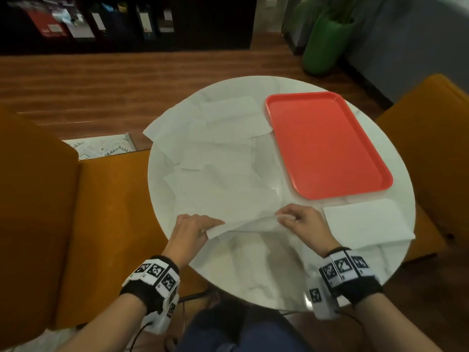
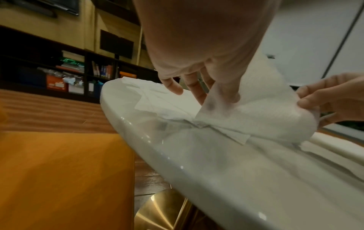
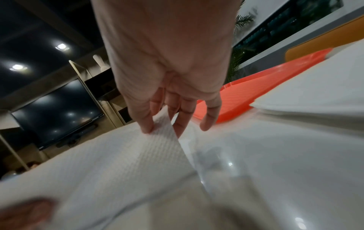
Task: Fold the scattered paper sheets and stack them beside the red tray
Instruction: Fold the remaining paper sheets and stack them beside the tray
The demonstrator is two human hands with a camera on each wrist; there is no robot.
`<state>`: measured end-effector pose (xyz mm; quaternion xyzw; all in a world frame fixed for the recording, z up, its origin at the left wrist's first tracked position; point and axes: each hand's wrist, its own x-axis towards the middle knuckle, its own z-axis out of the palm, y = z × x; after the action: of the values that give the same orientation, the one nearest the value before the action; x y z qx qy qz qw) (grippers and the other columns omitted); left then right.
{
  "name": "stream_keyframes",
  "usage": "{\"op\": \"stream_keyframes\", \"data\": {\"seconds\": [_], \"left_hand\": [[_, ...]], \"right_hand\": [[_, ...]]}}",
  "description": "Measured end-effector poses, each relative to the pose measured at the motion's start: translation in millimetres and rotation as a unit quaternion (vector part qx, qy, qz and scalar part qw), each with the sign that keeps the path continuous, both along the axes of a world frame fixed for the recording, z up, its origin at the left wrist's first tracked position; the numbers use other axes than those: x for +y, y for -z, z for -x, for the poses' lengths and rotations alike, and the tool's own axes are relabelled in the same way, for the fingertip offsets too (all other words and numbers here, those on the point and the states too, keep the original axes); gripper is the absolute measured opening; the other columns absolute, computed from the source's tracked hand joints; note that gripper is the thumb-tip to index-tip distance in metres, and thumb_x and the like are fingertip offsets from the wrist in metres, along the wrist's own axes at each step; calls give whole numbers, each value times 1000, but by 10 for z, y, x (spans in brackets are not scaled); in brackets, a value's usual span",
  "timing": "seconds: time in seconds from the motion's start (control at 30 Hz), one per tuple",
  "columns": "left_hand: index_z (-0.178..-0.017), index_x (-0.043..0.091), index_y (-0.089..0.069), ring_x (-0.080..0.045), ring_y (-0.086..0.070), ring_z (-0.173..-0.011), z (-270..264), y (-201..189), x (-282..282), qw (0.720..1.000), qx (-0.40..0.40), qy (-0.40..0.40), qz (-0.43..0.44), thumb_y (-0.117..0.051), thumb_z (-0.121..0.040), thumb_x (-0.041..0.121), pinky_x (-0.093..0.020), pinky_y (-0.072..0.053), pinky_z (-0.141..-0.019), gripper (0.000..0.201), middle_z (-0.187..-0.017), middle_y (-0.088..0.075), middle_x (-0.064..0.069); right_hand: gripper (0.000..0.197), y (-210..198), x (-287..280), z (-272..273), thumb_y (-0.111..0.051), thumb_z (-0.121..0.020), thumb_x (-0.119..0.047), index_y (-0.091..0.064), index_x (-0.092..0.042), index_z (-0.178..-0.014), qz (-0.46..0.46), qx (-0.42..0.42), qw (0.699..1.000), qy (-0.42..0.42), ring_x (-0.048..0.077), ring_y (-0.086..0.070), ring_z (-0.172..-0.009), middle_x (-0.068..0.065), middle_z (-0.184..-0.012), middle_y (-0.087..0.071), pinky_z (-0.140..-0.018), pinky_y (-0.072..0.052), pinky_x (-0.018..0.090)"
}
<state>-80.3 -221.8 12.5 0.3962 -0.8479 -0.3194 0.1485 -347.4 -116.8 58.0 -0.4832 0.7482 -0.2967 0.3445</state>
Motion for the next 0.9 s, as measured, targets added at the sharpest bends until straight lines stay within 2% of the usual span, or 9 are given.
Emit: {"op": "stream_keyframes", "data": {"seconds": [0.13,0.27,0.37,0.43,0.5,0.63,0.73,0.83,0.9], "left_hand": [[-101,29,-70,-6,-62,-89,44,-88,-73,988,39,-93,-114,-64,-90,25,-28,-49,-85,13,-97,-71,9],[-112,20,-59,-23,-62,-92,112,-153,-146,982,-73,-123,-119,-59,-91,36,-44,-50,-87,26,-102,-67,-1],[-136,19,-40,-26,-55,-113,137,-151,-69,976,-136,-137,-97,-60,-90,37,-46,-42,-99,52,-124,-55,-5],[-147,20,-25,-27,-45,-124,135,-149,16,976,-159,-147,-33,-59,-90,39,-45,-37,-103,68,-139,-40,-8],[-149,20,-22,-27,-41,-129,130,-130,74,978,-162,-131,31,-56,-92,40,-44,-35,-105,69,-146,-32,-9],[-148,21,-26,-18,-26,-143,214,12,214,976,-208,30,64,-29,-96,49,-44,-21,-116,60,-156,-27,-3],[-152,13,-10,-20,-11,-148,181,187,309,948,-289,122,53,4,-86,67,-52,-13,-115,86,-160,-6,-5],[-151,12,-7,-23,-13,-147,80,300,342,938,-315,128,63,12,-87,71,-56,-16,-112,89,-159,-2,-5],[-150,14,9,-20,5,-147,57,317,326,939,-310,134,62,22,-78,74,-53,-2,-114,96,-158,14,-2]], "right_hand": [[10,8,-452,56,-65,-86,-15,-71,-14,-94,17,43,999,8,-3,-49,-56,-15,-70,-59,-53,-35,10],[15,124,-822,77,-63,-87,-14,-70,-9,-99,-9,74,997,3,10,-54,-76,0,-86,-64,-70,-36,21],[21,237,-900,28,-63,-86,-17,-66,-14,-107,-49,85,995,11,20,-59,-93,3,-96,-63,-84,-45,31],[29,250,-853,-20,-60,-88,-21,-59,-19,-117,-62,159,985,12,24,-57,-107,4,-112,-62,-97,-41,44],[34,219,-755,-111,-54,-92,-19,-54,-19,-126,-52,225,973,4,25,-52,-116,4,-124,-56,-102,-34,45],[34,233,-458,-519,-49,-93,-12,-55,-12,-126,35,204,974,-96,27,-53,-119,8,-130,-56,-104,-35,41],[50,404,-210,-810,-35,-101,-27,-25,-17,-149,-56,196,947,-250,17,-17,-145,2,-157,-23,-118,-8,43],[55,571,-11,-802,-18,-103,-40,3,-26,-151,-95,224,923,-299,6,15,-142,-7,-159,8,-115,11,40],[53,631,81,-661,-17,-103,-41,5,-29,-150,-97,247,919,-292,2,20,-139,-12,-157,13,-114,14,38]]}}
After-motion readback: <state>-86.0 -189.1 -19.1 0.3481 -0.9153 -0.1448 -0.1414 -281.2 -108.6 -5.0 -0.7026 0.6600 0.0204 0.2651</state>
